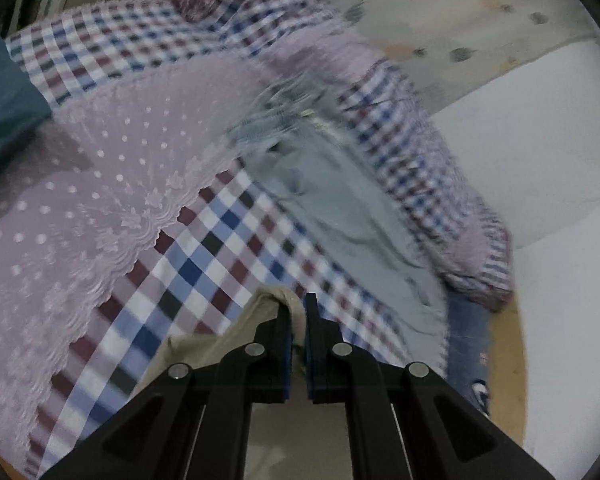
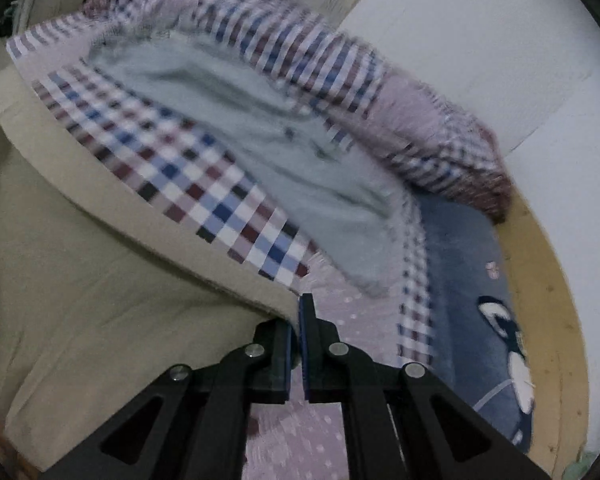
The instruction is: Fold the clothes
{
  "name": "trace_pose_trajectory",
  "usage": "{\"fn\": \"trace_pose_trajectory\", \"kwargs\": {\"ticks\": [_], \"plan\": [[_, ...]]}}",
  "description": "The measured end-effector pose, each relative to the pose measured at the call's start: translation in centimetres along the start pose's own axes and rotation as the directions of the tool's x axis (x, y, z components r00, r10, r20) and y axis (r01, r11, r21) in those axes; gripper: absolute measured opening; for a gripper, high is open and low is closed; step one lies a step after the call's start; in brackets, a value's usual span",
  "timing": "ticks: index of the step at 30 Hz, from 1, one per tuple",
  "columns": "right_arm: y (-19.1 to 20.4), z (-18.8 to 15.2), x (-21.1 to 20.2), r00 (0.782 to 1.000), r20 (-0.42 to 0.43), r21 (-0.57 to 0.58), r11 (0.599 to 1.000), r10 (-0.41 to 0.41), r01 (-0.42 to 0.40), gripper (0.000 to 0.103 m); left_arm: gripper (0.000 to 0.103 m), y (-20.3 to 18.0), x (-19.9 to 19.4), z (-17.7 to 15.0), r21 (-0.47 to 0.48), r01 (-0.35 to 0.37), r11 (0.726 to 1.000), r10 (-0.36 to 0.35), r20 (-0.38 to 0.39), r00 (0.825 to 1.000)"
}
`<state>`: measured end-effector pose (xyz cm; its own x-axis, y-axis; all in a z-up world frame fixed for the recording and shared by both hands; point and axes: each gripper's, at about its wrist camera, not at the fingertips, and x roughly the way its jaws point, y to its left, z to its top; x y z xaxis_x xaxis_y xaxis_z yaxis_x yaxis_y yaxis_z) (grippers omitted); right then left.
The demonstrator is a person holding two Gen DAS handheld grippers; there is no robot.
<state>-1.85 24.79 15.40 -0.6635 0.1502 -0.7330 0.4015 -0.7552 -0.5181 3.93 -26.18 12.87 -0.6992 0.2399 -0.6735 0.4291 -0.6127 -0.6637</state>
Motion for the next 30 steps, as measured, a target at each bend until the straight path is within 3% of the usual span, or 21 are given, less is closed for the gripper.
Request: {"fn": "trace_pose_trajectory", "kwargs": {"ticks": [6,11,14,16,17,18,19,20,22,23,24,27,30], "plan": [[1.1,1.2,10.2,0.980,-0.164,0.040,0.994,0.110,-0.105,0.001,0.003,2.1,9.6,1.5,0.006,-0.174,0.985,0.174,-0.054,0.983],[2.6,0.9,14.5,0.961,-0.242,0.042,0.991,0.133,-0.127,0.001,0.004,3.6,13.3,1.4,0.028,-0.223,0.974,0.224,-0.088,0.971],[2.6,0.4,15.4,0.959,-0.271,0.066,0.995,0.088,-0.073,0.014,0.005,4.0,13.8,1.4,0.044,-0.199,0.979,0.202,-0.098,0.974],[1.5,-0.1,15.5,0.958,-0.288,0.108,0.994,0.001,0.031,0.027,0.007,4.3,12.9,1.6,0.044,-0.150,0.988,0.153,-0.085,0.985],[0.7,-0.4,15.3,0.956,-0.293,0.141,0.987,-0.027,0.071,0.043,0.008,4.4,12.2,1.7,0.041,-0.115,0.992,0.118,-0.070,0.991],[0.0,-0.8,14.7,0.957,-0.290,0.218,0.974,0.008,0.058,0.052,0.014,4.5,11.4,1.8,0.038,-0.080,0.996,0.082,-0.055,0.995],[-0.8,-1.3,13.9,0.958,-0.279,0.309,0.951,0.066,0.025,0.053,0.023,4.6,10.5,2.0,0.036,-0.051,0.998,0.052,-0.035,0.998],[-1.5,-1.8,13.2,0.957,-0.262,0.398,0.917,0.122,-0.008,0.053,0.031,4.7,9.2,2.1,0.052,-0.044,0.998,0.044,0.008,0.999],[-3.0,-2.8,11.7,0.950,-0.213,0.563,0.823,0.229,-0.073,0.053,0.058,4.9,6.7,2.3,0.086,-0.035,0.996,0.027,0.094,0.995],[-3.2,-3.0,10.7,0.948,-0.166,0.613,0.781,0.271,-0.116,0.053,0.061,5.5,5.6,2.3,0.093,-0.048,0.995,0.036,0.127,0.991],[-2.5,-2.8,9.4,0.948,-0.109,0.623,0.764,0.300,-0.170,0.054,0.062,6.1,4.6,2.3,0.098,-0.062,0.993,0.046,0.158,0.986],[1.9,-1.1,5.9,0.928,0.024,0.565,0.760,0.373,-0.321,0.054,0.062,7.9,2.2,1.0,0.082,-0.069,0.994,0.051,0.204,0.978],[7.6,0.7,5.1,0.906,0.041,0.476,0.789,0.422,-0.389,0.054,0.062,8.5,0.8,-2.6,0.098,-0.047,0.994,0.026,0.203,0.979]]}}
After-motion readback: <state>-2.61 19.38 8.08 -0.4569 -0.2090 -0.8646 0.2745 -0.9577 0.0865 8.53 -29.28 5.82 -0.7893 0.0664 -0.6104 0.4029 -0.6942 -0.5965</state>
